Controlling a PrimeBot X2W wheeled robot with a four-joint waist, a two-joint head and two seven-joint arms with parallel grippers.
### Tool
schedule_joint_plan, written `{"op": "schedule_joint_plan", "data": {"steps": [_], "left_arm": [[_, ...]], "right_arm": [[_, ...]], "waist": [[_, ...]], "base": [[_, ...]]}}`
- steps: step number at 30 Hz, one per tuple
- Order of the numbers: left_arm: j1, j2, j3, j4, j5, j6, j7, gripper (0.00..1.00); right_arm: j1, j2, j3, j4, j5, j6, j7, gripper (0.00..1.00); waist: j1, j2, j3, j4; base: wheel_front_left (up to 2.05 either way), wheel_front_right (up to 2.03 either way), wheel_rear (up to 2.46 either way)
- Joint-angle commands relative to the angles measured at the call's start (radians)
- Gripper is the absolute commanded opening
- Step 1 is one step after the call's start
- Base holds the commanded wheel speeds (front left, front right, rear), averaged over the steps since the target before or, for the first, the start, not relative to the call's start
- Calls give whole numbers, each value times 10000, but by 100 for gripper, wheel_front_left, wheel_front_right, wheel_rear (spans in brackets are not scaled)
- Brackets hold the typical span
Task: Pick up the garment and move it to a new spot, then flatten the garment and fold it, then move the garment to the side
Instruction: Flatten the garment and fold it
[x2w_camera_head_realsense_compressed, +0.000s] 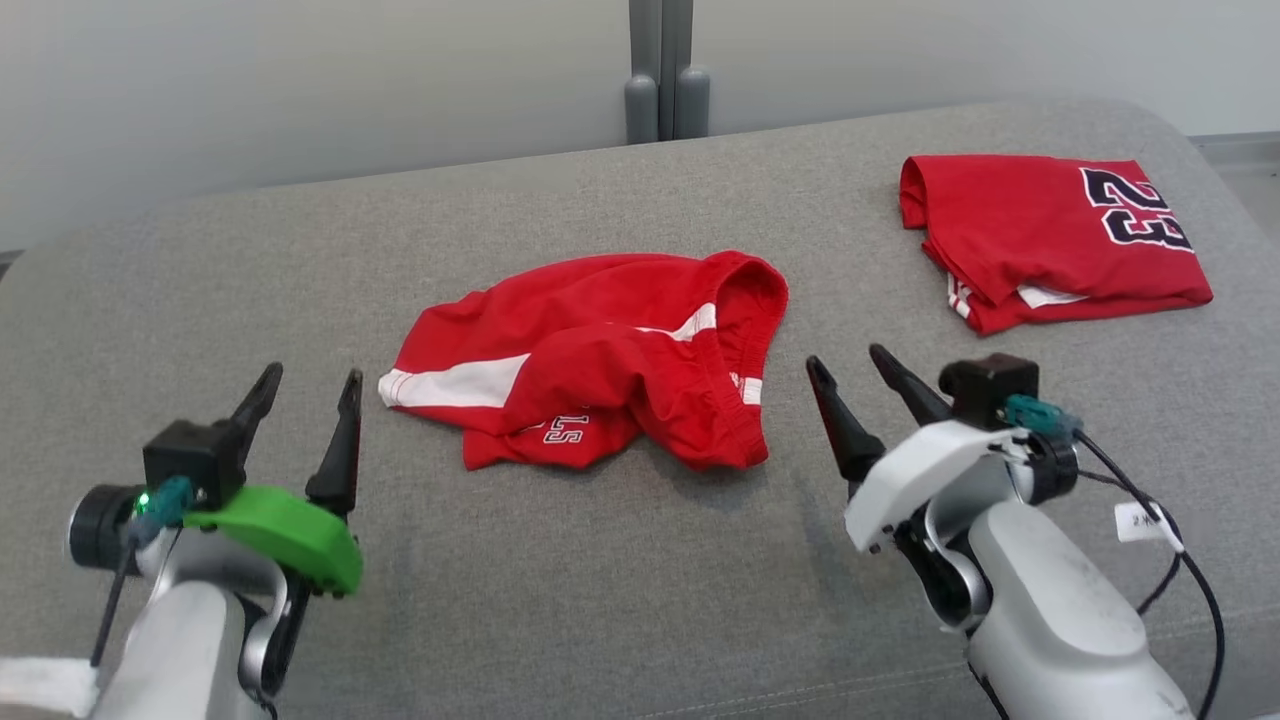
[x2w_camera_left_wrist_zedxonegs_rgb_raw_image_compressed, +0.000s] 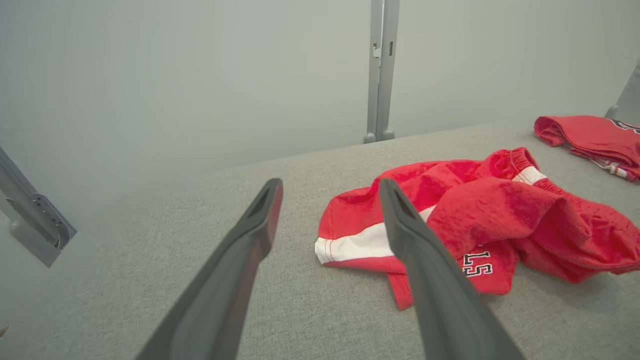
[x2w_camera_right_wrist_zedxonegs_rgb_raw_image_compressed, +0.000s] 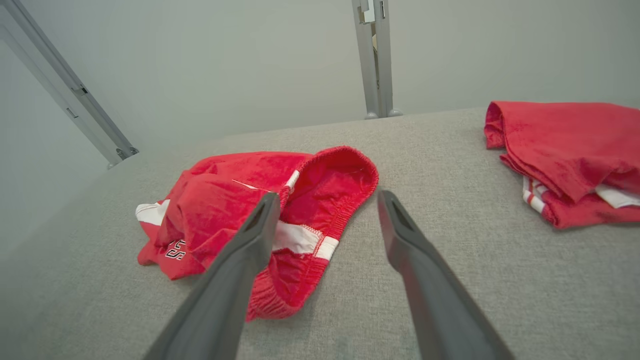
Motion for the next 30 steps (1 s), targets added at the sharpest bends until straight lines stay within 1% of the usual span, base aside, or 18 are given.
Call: {"op": "schedule_joint_plan", "data": {"steps": [1,5,9,11,12,14,16,19,23,26,30], "left_arm": [[-408,123,-221,71,-462,-28,143,100],[-1624,1163,-1398,551,-1840,-22,883,100],[-2744,1856,-2431,1193,-3272,-26,1544,100],[-3237,2157,-2922,1555,-3748,-27,1818,100],[-3427,2190,-3135,1717,-4108,-27,1927,100],[-3828,2379,-3534,2085,-4545,-28,2163,100],[-4169,2453,-3901,2366,-4989,-28,2386,100],[-4649,2612,-4498,2731,-5410,-28,2640,100],[-5124,2589,-5012,3276,-6074,-29,2909,100],[-5396,2542,-5331,3650,-6491,-29,2974,100],[-5652,2522,-5743,4095,-6779,-29,2787,100]], "right_arm": [[-319,-25,139,124,139,-3,55,100],[-1594,-18,829,813,813,-2,487,100],[-2730,43,1439,1538,1421,-3,696,100],[-3195,141,1714,1853,1901,-2,760,100],[-3434,170,1895,2036,1966,-2,804,100],[-3803,221,2194,2392,2304,-3,848,100],[-4133,273,2454,2712,2620,-2,834,100],[-4555,315,2820,3175,3045,-2,769,100],[-5025,357,3265,3693,3520,-2,601,100],[-5277,370,3672,3859,3912,-2,495,100],[-5523,365,4261,3936,4467,-2,358,100]], "waist": [[0,0,341,-53],[0,0,914,-154],[0,0,1437,-252],[0,0,1661,-311],[0,0,1760,-323],[0,0,1938,-359],[0,0,2095,-378],[0,0,2301,-381],[0,0,2532,-357],[0,0,2661,-362],[0,0,2807,-372]], "base": [[0,0,0],[0,0,0],[0,0,0],[0,0,0],[0,0,0],[0,0,0],[0,0,0],[0,0,0],[0,0,0],[0,0,0],[0,0,0]]}}
